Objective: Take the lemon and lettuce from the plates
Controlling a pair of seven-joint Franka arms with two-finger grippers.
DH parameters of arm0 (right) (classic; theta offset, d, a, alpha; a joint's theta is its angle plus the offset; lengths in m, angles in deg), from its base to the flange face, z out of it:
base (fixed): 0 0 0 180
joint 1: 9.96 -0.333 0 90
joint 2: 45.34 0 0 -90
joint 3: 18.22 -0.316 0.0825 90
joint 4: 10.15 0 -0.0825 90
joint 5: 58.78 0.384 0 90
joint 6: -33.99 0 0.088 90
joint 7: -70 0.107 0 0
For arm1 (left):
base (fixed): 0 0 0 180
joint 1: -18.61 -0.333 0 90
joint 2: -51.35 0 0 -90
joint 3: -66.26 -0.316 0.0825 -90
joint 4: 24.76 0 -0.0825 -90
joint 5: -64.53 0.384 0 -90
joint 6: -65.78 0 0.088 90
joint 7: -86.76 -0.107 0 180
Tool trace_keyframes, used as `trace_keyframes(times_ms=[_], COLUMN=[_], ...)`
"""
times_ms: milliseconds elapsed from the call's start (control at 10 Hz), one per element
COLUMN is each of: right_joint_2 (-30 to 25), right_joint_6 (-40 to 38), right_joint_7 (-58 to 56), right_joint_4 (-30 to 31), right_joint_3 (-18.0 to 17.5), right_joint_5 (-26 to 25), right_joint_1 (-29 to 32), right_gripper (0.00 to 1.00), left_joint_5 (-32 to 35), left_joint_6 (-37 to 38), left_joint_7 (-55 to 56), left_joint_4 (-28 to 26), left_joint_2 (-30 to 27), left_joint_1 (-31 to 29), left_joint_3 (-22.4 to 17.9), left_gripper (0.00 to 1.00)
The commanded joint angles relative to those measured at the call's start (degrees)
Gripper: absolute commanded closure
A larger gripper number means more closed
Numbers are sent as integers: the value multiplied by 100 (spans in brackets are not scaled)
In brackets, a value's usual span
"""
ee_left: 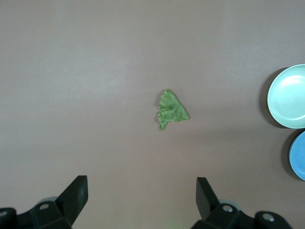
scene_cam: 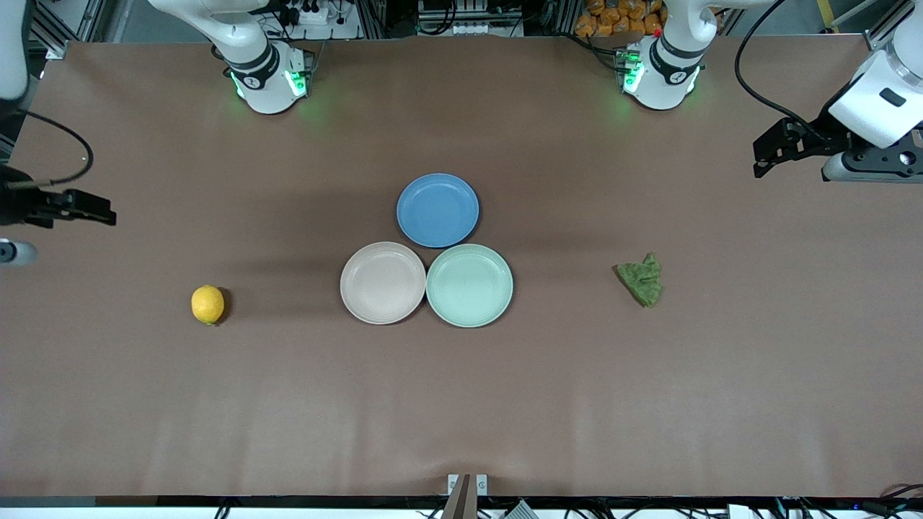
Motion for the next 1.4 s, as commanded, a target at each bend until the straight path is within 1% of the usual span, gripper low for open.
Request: trace_keyframes(times_ms=[0, 600, 900, 1300], right_joint_2=[-393, -446, -446, -437], right_joint_6=[-218, -16, 238, 379], right_joint_7=[118, 118, 118, 118], right_joint_4=[174, 280, 324, 324], right_joint_3=[-63, -90, -98, -72], right_joint_5=[6, 7, 15, 15], right_joint_1=[9, -166, -158, -87], right_gripper=[0, 0, 0, 0], left_joint_5=[-56, -56, -56, -56], left_joint_6=[168, 168, 168, 168], left_joint_7=[-112, -121, -121, -147], left_joint_4=[122, 122, 122, 104], left_joint_2=[29, 38, 38, 47], left_joint_1=[-68, -69, -60, -77], left_joint_3=[13, 13, 13, 13], left_gripper=[0, 0, 0, 0])
